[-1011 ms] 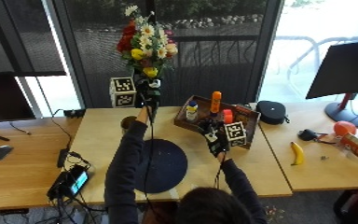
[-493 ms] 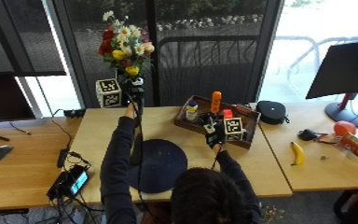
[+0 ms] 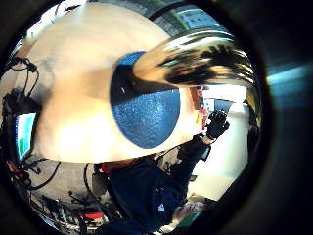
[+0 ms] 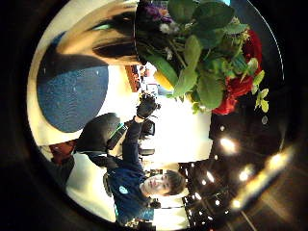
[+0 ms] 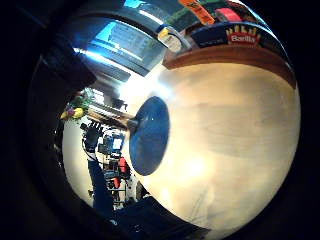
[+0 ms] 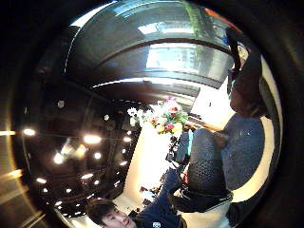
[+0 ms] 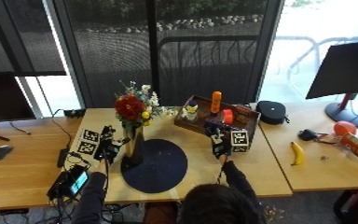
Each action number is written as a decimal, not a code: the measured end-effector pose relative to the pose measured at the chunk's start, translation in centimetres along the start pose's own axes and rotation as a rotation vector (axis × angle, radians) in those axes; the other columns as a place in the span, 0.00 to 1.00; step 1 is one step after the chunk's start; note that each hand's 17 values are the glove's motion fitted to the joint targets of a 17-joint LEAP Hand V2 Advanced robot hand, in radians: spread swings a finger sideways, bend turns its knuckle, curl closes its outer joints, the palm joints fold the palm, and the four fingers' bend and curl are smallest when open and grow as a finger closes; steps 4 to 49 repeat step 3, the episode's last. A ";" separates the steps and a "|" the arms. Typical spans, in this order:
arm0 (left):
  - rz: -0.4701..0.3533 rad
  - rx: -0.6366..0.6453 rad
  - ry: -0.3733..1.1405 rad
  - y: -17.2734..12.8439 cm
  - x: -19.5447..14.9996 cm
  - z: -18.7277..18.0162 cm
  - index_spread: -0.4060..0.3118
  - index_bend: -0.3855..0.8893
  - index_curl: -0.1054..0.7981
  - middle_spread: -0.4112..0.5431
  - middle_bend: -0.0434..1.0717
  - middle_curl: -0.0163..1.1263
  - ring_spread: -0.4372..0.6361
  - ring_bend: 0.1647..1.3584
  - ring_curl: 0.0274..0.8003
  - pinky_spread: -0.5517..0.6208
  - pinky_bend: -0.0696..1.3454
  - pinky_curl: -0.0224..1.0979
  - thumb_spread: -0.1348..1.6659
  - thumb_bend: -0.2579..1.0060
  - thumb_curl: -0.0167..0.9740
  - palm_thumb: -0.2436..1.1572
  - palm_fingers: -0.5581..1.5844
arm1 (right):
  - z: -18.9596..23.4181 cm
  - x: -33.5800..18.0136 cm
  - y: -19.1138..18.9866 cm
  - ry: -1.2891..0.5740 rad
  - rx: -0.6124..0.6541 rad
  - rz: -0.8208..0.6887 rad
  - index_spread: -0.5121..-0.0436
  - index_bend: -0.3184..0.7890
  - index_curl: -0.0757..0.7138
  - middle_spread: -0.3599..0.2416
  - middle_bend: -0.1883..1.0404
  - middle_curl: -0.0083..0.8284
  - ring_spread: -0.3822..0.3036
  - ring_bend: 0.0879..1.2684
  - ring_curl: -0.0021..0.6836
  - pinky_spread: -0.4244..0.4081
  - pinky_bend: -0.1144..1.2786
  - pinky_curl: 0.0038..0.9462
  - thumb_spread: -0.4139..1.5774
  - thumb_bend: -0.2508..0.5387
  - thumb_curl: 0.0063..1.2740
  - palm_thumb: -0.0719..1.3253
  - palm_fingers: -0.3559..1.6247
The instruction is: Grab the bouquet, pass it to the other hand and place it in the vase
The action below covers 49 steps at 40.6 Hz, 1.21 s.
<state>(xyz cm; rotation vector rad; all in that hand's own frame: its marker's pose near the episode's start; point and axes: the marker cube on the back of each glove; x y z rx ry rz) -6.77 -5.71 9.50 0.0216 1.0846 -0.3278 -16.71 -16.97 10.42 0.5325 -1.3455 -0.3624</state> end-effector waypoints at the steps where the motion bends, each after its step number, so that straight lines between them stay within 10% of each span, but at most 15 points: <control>1: 0.006 0.008 -0.001 0.1 0.1 -0.3 0.71 0.33 0.48 0.70 0.16 0.34 0.74 0.25 0.42 0.83 0.29 0.38 0.54 0.17 0.47 0.57 0.20 | -0.1 0.5 0.0 -0.007 -0.008 -0.027 0.54 0.42 0.54 0.34 0.41 0.56 0.24 0.33 0.61 0.33 0.29 0.37 0.68 0.29 0.41 0.57 0.78; 49: 0.014 0.018 -0.002 0.2 0.3 -0.8 0.73 0.34 0.46 0.73 0.17 0.33 0.77 0.26 0.42 0.85 0.30 0.38 0.55 0.17 0.46 0.57 0.20 | -0.2 1.0 0.1 -0.033 -0.027 -0.057 0.54 0.43 0.55 0.34 0.41 0.56 0.24 0.33 0.61 0.33 0.29 0.37 0.68 0.29 0.41 0.57 0.78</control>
